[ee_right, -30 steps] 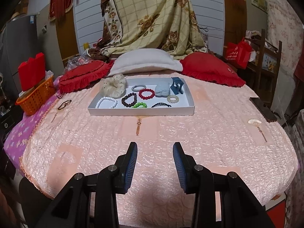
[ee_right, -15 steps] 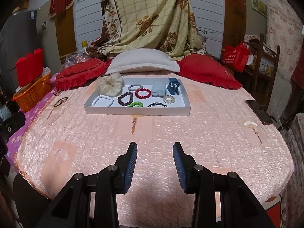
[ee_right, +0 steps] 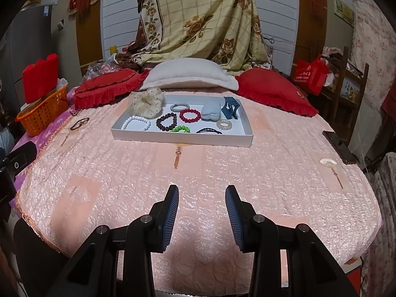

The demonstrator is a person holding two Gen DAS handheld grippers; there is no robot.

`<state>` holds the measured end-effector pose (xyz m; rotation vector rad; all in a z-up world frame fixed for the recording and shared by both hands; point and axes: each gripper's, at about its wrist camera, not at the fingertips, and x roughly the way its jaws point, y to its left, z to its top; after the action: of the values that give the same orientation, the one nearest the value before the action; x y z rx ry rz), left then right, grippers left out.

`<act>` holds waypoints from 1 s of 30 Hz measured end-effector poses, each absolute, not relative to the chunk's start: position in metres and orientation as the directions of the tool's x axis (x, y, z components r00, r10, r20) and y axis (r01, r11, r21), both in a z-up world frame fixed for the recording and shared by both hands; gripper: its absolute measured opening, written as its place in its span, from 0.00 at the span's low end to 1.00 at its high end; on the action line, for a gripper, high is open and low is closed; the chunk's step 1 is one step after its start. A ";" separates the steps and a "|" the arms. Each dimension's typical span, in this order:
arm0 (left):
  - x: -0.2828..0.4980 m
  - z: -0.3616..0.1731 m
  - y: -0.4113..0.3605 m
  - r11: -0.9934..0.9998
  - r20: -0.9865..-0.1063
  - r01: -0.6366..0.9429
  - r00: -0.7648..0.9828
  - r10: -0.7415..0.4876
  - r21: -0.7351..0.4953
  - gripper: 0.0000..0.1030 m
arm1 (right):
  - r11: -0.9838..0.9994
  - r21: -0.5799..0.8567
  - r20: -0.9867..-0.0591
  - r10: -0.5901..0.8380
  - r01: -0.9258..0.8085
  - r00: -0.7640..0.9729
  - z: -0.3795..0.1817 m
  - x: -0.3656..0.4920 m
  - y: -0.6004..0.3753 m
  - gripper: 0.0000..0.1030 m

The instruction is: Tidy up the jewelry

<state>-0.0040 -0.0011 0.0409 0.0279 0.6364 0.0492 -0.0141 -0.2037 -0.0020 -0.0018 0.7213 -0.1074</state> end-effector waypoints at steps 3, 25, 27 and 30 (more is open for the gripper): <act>-0.003 0.038 -0.001 0.998 -0.602 -0.035 0.796 0.054 0.043 0.87 | 0.994 -0.045 -0.657 -0.106 0.102 0.747 -0.002 -0.014 -0.203 0.36; -0.004 0.034 0.002 0.999 -0.603 -0.036 0.796 0.047 0.030 0.87 | 0.983 -0.053 -0.670 -0.167 0.177 0.723 -0.008 -0.012 -0.216 0.36; -0.006 0.036 0.003 0.999 -0.587 -0.042 0.808 0.053 0.034 0.87 | 0.983 -0.058 -0.664 -0.168 0.175 0.728 -0.007 -0.013 -0.215 0.36; -0.009 0.038 0.004 0.998 -0.568 -0.046 0.821 0.056 0.031 0.87 | 0.984 -0.062 -0.665 -0.168 0.169 0.728 -0.008 -0.012 -0.213 0.36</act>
<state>-0.0086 0.0037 0.0385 0.0166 0.6050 0.0541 -0.0125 -0.2125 -0.0079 0.0027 0.7323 -0.1856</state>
